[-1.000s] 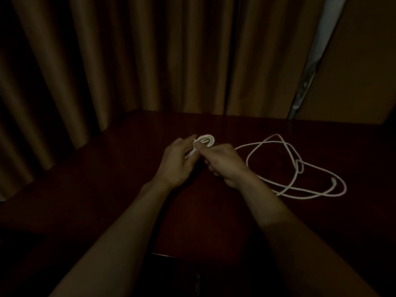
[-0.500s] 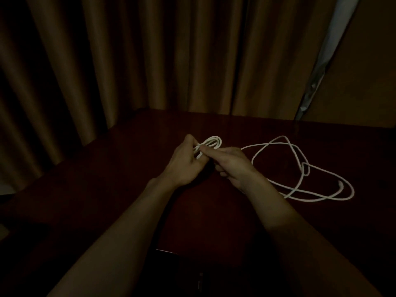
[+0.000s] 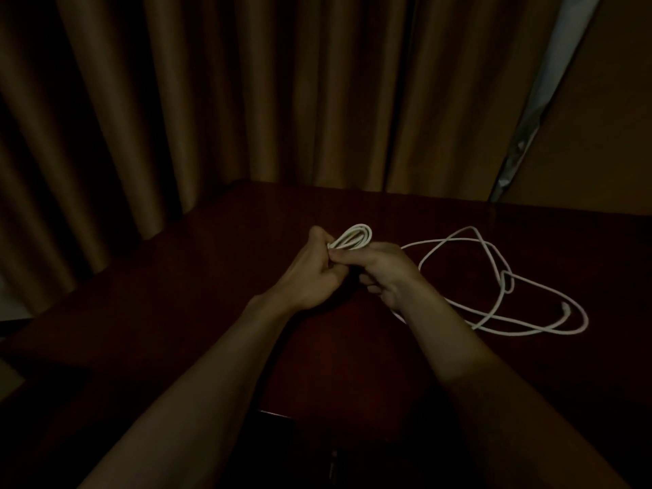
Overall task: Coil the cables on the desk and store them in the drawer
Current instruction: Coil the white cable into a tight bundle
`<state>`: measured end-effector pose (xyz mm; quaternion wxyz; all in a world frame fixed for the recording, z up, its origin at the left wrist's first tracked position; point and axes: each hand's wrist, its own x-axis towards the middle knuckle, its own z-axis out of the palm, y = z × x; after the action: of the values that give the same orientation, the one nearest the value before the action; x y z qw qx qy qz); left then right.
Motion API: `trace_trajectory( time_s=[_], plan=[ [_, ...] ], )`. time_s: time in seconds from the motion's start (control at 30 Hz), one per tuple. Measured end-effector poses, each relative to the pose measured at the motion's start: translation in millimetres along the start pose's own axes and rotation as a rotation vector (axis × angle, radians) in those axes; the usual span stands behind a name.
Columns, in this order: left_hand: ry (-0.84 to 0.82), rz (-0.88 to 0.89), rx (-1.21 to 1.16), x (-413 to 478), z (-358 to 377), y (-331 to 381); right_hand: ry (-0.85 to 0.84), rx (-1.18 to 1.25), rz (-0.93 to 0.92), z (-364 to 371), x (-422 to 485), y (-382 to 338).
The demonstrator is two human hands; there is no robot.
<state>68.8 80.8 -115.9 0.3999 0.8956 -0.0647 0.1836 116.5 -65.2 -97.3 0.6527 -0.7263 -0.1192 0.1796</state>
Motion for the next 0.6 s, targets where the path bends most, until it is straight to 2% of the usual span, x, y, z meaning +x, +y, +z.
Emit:
trace_trajectory(
  time_s=[0.27, 0.4, 0.6],
  plan=[
    [0.048, -0.127, -0.111, 2.6, -1.5, -6.5, 0.076, -0.028, -0.176, 8.0, -1.7, 6.3],
    [0.115, -0.132, -0.181, 1.7, -0.7, -4.3, 0.033, -0.107, -0.161, 4.5, -3.7, 2.0],
    [0.213, -0.016, 0.008, 1.5, -0.7, -9.5, 0.021, -0.217, -0.236, 7.4, -1.2, 2.5]
  ],
)
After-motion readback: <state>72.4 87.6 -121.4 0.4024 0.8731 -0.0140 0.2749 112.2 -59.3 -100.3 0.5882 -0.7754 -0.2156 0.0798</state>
